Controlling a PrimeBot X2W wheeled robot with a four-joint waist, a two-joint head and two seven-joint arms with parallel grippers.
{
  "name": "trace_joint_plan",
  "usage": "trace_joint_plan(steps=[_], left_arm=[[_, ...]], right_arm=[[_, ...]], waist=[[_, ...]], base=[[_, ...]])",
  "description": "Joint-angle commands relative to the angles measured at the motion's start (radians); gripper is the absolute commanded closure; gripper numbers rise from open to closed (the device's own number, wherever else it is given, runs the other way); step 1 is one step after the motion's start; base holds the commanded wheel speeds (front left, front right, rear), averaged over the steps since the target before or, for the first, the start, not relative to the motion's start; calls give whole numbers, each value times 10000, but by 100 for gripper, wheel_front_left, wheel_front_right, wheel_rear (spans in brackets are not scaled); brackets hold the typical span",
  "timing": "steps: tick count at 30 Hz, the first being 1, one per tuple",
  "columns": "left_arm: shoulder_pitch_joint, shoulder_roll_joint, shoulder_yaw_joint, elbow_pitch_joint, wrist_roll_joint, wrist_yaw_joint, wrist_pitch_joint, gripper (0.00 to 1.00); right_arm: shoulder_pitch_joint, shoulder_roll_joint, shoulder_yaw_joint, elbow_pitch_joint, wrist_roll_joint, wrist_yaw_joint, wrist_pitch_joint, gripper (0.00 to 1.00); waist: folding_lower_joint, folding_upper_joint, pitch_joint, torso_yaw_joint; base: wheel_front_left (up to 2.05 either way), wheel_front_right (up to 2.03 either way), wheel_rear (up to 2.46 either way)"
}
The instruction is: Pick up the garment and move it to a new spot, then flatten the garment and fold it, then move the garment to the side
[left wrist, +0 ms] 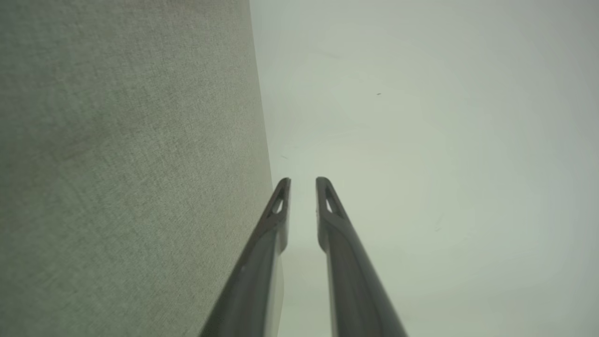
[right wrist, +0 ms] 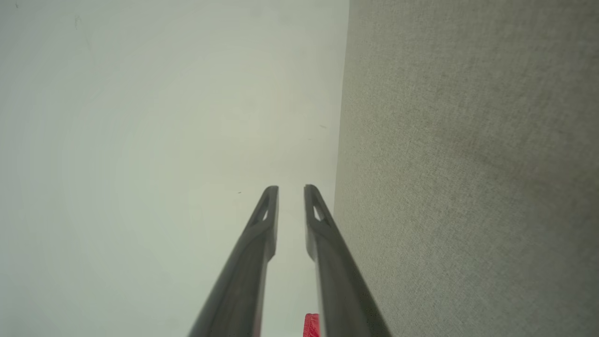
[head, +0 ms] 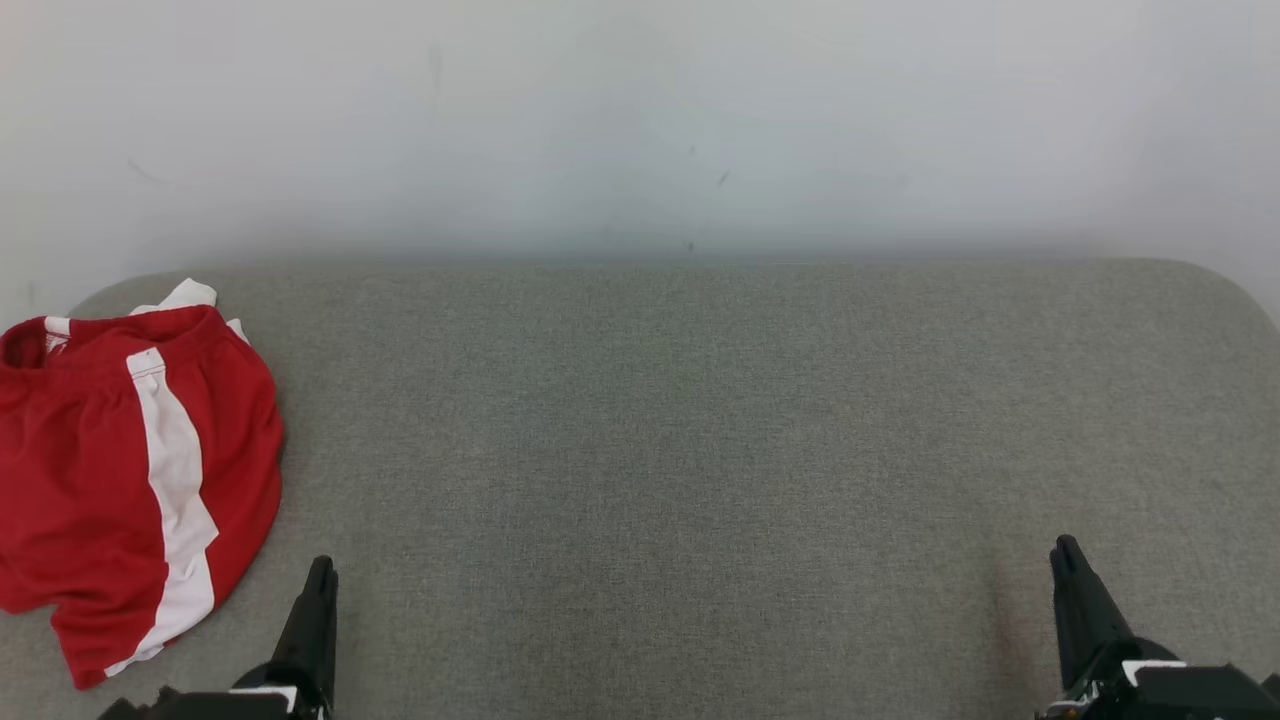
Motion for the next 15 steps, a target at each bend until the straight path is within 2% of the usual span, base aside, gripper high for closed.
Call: trace_joint_plan(steps=[1,10,15], left_arm=[[65,-19,1,99,0,0,-2,0],[259,-29,-73,1,260,-16,-348,0],[316,-22,-91,-142,726,-28,-587,0]], right_arm=[[49,48,12,115,-1,-13,1,0],[149,179,213,151,-322,-12,-240,0],[135,248,293,166,-988,-10,-408,0]], waist=[[0,0,2,0],[0,0,24,-2],[0,0,45,-5]], base=[[0,0,0],[0,0,0],[0,0,0]])
